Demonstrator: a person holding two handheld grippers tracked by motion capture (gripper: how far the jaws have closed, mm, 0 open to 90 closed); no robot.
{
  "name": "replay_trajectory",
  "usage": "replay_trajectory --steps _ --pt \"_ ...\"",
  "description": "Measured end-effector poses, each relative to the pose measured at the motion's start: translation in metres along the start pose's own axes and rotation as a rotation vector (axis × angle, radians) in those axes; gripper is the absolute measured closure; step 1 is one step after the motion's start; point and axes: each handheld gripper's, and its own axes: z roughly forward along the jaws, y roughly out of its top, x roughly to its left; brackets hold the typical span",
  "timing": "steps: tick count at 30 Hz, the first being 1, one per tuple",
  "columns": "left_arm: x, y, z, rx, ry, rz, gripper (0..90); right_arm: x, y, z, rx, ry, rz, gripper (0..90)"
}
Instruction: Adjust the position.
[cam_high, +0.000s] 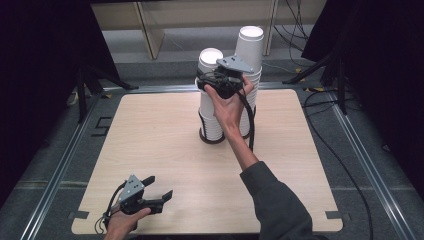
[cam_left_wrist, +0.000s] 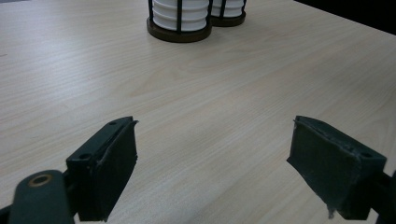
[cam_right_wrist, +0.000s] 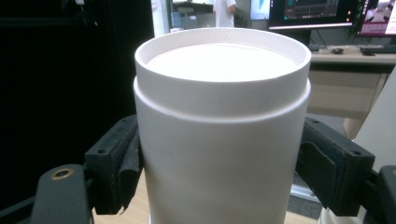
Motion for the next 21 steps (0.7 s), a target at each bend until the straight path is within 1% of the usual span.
replay_trajectory --steps 1,2,4,5,7,9,10,11,12,13,14,15,16,17,18,19,20,21 --pt "0.0 0.0 0.0 0.003 0.002 -0.001 14.3 0.001 0.007 -0.004 -0.019 0.01 0.005 21.5" --pt "0.0 0.0 0.0 0.003 0.002 -0.001 14.3 0.001 0.009 -0.006 -0.031 0.01 -0.011 21.5" --pt "0.0 0.0 0.0 0.001 0.001 0.001 14.3 0.004 0.012 -0.008 -0.039 0.015 -0.017 21.5" --pt "0.0 0.0 0.0 -0.001 0.001 -0.004 14.3 0.006 0.015 -0.011 -0.044 0.018 -0.015 21.5" --pt "-0.001 0.0 0.0 -0.004 0.0 -0.006 14.3 0.009 0.022 -0.018 -0.068 0.033 -0.032 21.5" --pt "0.0 0.0 0.0 0.0 0.002 -0.002 14.3 0.01 0.023 -0.021 -0.074 0.039 -0.032 21.5" --pt "0.0 0.0 -0.001 0.003 0.009 -0.007 14.3 0.012 0.025 -0.026 -0.072 0.06 -0.028 21.5" --pt "0.0 0.0 -0.001 0.003 0.009 -0.007 14.3 0.012 0.025 -0.026 -0.072 0.06 -0.028 21.5" --pt "0.001 0.0 0.001 -0.016 -0.003 0.001 14.3 0.013 0.025 -0.032 -0.074 0.087 -0.033 21.5" --pt "0.001 0.0 0.001 -0.016 -0.003 0.001 14.3 0.013 0.025 -0.032 -0.074 0.087 -0.033 21.5" --pt "-0.001 -0.001 0.0 -0.005 0.012 -0.025 14.3 0.016 0.023 -0.039 -0.059 0.129 -0.022 21.4" --pt "0.001 0.0 0.001 -0.018 0.0 -0.005 14.3 0.016 0.022 -0.042 -0.059 0.145 -0.025 21.4" --pt "0.001 0.0 0.001 -0.018 0.0 -0.005 14.3 0.016 0.022 -0.042 -0.059 0.145 -0.025 21.4" --pt "0.001 0.0 0.0 -0.015 0.007 -0.014 14.3 0.018 0.019 -0.046 -0.049 0.169 -0.011 21.4" --pt "0.0 -0.001 0.0 -0.009 0.014 -0.031 14.3 0.021 0.016 -0.052 -0.041 0.202 -0.014 21.4" --pt "0.001 0.0 -0.001 0.001 0.017 -0.016 14.3 0.024 0.01 -0.059 -0.028 0.24 -0.01 21.4" --pt "0.001 0.0 -0.001 0.001 0.017 -0.016 14.3 0.024 0.01 -0.059 -0.028 0.24 -0.01 21.4" --pt "0.001 0.0 0.0 -0.003 0.018 -0.019 14.3 0.025 0.006 -0.061 -0.026 0.257 -0.018 21.4"
